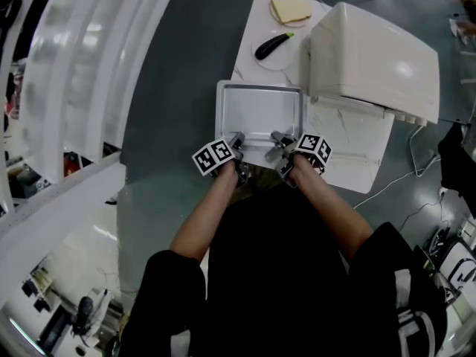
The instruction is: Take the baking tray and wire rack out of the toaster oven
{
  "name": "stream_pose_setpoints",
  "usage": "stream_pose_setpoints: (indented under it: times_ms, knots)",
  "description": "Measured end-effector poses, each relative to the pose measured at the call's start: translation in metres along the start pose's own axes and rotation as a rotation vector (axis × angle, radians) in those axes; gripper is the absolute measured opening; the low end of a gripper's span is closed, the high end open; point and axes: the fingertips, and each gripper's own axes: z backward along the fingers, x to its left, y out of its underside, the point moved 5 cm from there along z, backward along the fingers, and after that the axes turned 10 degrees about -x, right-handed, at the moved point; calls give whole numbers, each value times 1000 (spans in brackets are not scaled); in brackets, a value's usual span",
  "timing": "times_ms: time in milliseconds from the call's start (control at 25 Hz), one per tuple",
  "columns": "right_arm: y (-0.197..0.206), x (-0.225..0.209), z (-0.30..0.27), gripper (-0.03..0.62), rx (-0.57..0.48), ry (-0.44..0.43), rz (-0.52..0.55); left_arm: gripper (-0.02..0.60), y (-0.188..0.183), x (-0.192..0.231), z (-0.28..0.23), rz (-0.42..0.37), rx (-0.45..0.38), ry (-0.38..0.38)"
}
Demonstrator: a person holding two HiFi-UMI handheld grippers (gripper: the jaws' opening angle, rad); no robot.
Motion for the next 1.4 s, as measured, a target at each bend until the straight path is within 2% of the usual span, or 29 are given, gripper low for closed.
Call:
stream_pose_setpoints:
  times_ms: [120,240,520,760,840,1000,1040,1120,1200,1280,1360,1400]
  knots:
    - [2,-3,6,278,8,47,64,209,1,4,3,-20,8,-23]
    - [2,-6,13,283,7,58,88,212,2,4,6,-43,11,-36]
    - [-2,-15,26,284,-20,38,77,279,10,2,14,-91,42,-47]
    - [-4,-14,40,284,-52,-15,89,288,13,13,34,-84,5,-44]
    - [-4,-12,51,284,-75,-44,121,288,16,9,46,-86,-14,-10]
    - [-5,-13,84,284,-140,-105,230,288,28,-14,78,-195,-68,87]
    - [-4,-12,93,284,-154,-128,256,288,31,-21,87,-203,-91,121]
    - [-1,-10,114,283,-185,-181,297,281,38,-34,106,-166,-147,208]
    - [3,-8,137,274,-225,-231,331,207,44,-43,125,-95,-220,290]
    - [5,-7,162,247,-281,-278,363,166,50,-52,143,-46,-292,374]
    - [9,-7,190,172,-344,-333,389,86,59,-60,159,-4,-341,472]
    - [11,-8,204,110,-377,-360,398,57,64,-64,166,17,-354,516]
